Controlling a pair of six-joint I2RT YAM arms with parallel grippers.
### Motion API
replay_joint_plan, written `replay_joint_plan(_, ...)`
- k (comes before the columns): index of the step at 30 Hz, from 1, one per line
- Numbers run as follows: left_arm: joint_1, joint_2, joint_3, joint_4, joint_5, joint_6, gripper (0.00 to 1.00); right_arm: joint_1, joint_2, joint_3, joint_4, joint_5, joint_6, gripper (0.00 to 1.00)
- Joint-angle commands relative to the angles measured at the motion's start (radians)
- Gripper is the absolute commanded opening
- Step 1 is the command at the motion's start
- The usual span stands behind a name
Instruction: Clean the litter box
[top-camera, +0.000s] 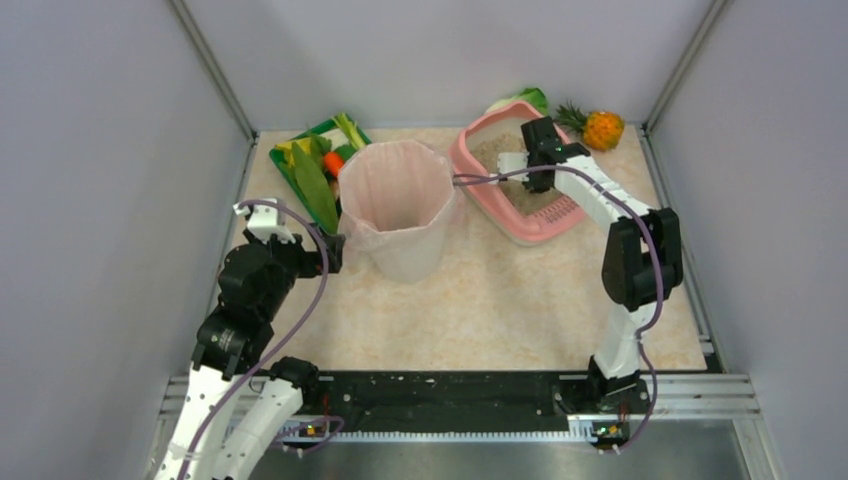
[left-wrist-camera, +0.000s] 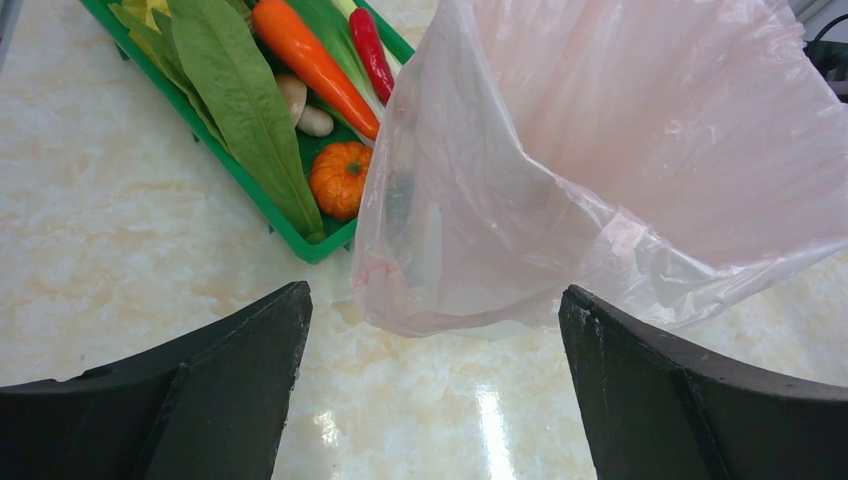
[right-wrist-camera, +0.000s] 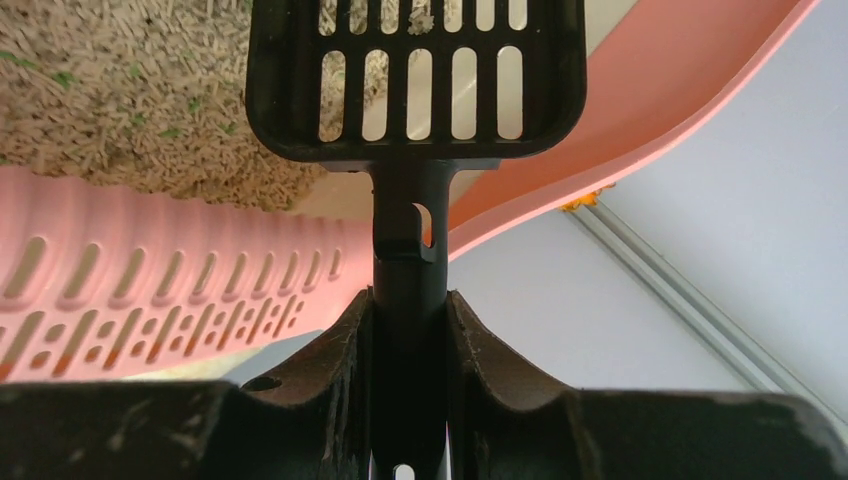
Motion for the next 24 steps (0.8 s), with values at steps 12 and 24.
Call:
replay_joint_plan(12,-0.001,0.009,0.011,0.034,0.001,-0.009,0.99,0.012,0.154,0.151,-0.200,-0.399,0.260,0.00)
replay_joint_plan(24,0.000,0.046,0.008,0.084,0.057,-0.036,0.99,-0.020,0.280,0.281,-0.132,-0.563,0.503,0.00)
